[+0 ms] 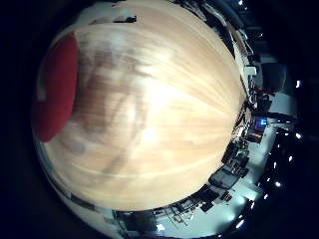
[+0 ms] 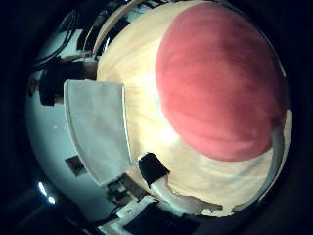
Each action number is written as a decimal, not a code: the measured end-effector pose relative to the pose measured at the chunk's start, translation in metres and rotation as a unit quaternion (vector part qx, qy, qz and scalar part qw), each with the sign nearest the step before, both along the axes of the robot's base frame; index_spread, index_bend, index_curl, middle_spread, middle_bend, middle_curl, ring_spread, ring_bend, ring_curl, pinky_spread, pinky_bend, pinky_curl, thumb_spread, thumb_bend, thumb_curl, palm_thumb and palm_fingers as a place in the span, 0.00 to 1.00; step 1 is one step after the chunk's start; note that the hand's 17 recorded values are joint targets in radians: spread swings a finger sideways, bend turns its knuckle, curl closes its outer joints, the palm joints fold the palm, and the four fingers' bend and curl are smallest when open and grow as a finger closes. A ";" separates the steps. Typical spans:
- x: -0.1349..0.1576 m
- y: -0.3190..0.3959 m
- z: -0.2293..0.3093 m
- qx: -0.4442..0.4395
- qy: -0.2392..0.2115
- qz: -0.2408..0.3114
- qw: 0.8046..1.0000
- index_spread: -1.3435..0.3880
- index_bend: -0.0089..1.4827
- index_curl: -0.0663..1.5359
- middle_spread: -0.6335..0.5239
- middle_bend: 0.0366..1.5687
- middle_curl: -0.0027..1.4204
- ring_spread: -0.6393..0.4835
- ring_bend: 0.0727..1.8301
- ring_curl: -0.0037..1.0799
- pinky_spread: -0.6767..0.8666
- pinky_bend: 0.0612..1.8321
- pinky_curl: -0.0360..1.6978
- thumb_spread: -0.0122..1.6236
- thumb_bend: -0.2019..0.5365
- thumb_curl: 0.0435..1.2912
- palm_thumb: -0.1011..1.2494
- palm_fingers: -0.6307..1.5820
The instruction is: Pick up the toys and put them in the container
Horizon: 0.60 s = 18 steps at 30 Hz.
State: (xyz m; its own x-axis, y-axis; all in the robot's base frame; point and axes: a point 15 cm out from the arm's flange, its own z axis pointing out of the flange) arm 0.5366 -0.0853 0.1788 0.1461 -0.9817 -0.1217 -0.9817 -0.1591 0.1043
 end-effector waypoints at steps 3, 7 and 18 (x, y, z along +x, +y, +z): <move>-0.001 0.000 -0.007 0.001 0.006 0.000 1.000 0.53 0.09 0.17 0.47 0.14 0.26 0.47 0.30 0.28 0.56 0.35 0.22 0.57 0.23 0.20 0.17 0.40; -0.003 -0.003 -0.012 0.003 0.010 -0.004 1.000 0.53 0.09 0.17 0.44 0.18 0.27 0.40 0.38 0.31 0.51 0.35 0.21 0.58 0.23 0.20 0.17 0.44; -0.005 -0.010 -0.021 0.013 0.017 -0.018 1.000 0.50 0.12 0.17 0.27 0.34 0.36 0.23 0.59 0.43 0.23 0.51 0.26 0.64 0.27 0.21 0.29 0.69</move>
State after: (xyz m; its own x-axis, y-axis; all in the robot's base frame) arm 0.5317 -0.0952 0.1573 0.1069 -0.9827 -0.1511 -0.9827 -0.1276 0.1341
